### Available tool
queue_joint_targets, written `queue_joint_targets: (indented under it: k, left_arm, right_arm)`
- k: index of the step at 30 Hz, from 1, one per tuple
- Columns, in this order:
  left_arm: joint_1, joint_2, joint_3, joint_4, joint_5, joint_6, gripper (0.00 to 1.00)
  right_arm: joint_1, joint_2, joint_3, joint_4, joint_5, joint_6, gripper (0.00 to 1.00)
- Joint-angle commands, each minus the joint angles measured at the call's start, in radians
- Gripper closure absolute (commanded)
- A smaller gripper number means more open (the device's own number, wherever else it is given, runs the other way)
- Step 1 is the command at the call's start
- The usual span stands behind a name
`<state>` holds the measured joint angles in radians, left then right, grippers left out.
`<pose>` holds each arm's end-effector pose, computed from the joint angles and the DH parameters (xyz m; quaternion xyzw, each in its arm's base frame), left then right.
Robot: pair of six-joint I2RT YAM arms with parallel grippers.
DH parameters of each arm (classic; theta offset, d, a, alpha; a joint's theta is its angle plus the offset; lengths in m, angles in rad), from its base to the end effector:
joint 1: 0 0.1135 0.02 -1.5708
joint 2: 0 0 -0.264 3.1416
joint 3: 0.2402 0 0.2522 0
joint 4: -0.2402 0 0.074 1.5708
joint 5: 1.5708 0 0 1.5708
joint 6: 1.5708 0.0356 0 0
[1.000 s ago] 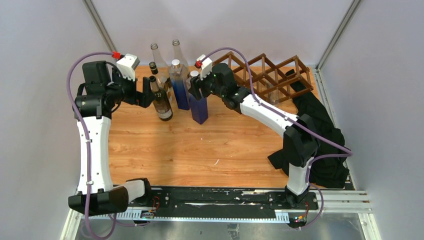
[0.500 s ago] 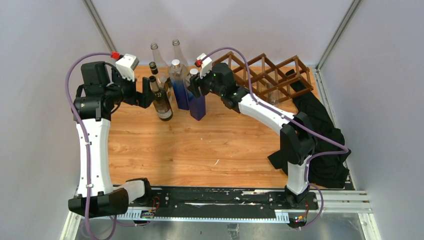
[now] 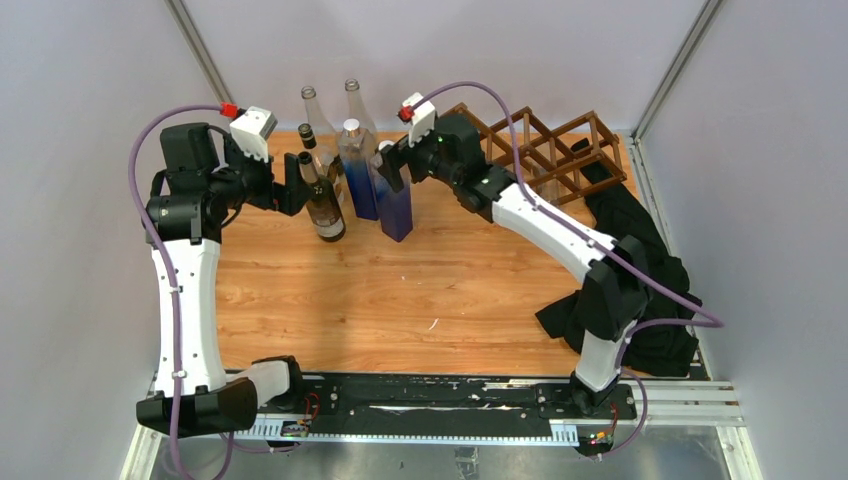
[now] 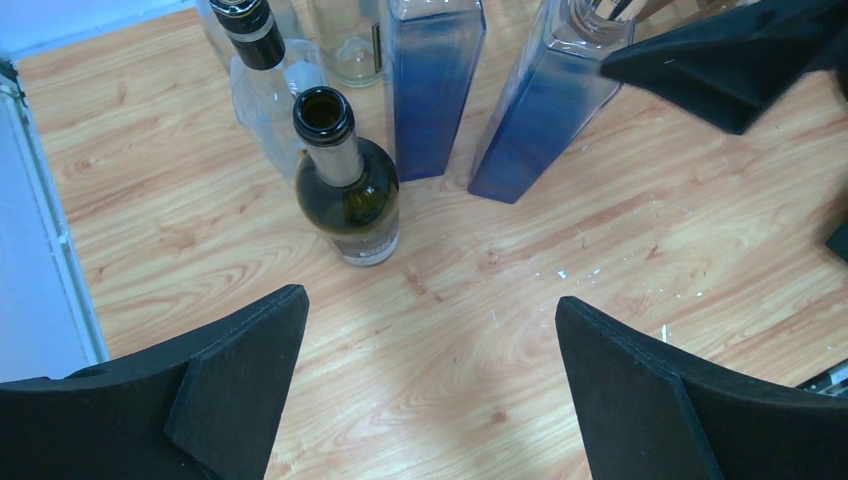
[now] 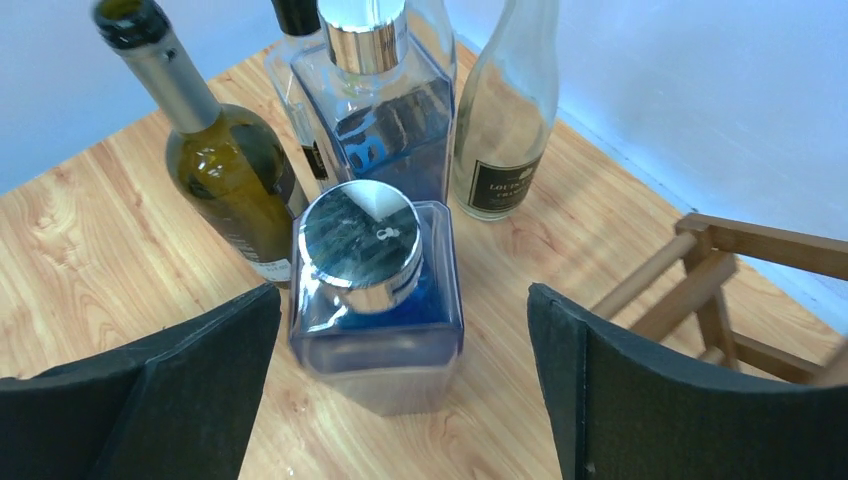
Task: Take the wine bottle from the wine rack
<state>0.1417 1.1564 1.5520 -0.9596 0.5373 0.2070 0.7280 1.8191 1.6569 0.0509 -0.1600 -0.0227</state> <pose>0.2055 0.0109 0.4490 0.1556 0.8399 -0.1483 0.4984 0.3283 0.3002 0.3769 -0.3219 0.6717 0.2854 0.6031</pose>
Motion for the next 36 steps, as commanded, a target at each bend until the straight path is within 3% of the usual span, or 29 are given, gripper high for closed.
queue_joint_targets:
  k: [1, 7, 16, 26, 36]
  left_arm:
    - [0.007, -0.002, 0.012, 0.011, 0.017, -0.012, 0.00]
    - [0.007, 0.001, 0.014, 0.012, 0.026, -0.013, 0.00]
    - [0.007, 0.017, 0.003, 0.011, 0.062, -0.035, 0.00]
    - [0.007, 0.005, -0.037, 0.012, 0.085, -0.030, 0.00]
    - [0.007, -0.001, -0.060, 0.010, 0.086, -0.018, 0.00]
  right_arm:
    - [-0.019, -0.172, -0.042, -0.069, 0.046, 0.011, 0.03]
    - [-0.140, -0.410, -0.271, -0.133, 0.156, 0.157, 0.01]
    - [-0.494, -0.593, -0.570, -0.228, 0.282, 0.360, 0.00]
    - [-0.666, -0.456, -0.760, -0.043, 0.215, 0.486, 0.08]
    - [-0.719, -0.228, -0.738, 0.069, 0.060, 0.527, 0.14]
